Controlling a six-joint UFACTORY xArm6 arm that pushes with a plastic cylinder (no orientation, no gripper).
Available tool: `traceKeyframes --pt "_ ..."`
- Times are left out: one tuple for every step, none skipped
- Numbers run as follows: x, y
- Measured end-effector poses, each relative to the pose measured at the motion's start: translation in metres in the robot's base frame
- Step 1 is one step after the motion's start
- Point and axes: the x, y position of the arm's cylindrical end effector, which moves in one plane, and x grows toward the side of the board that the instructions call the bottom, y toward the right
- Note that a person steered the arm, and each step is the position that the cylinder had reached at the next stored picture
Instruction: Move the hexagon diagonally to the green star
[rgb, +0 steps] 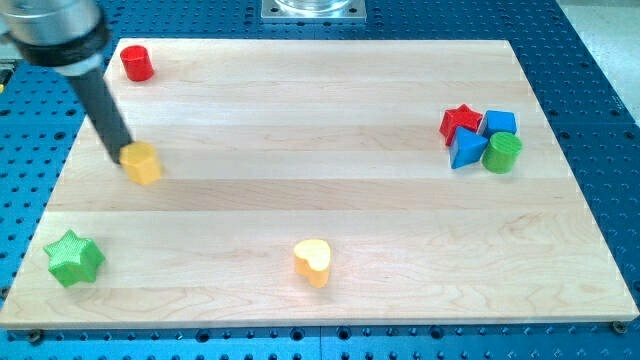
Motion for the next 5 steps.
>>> traceKeyframes --pt "0.015 -0.026" --pt "0.037 0.043" --pt "0.025 0.119" --pt "0.022 0.192" --pt "0.012 0.193"
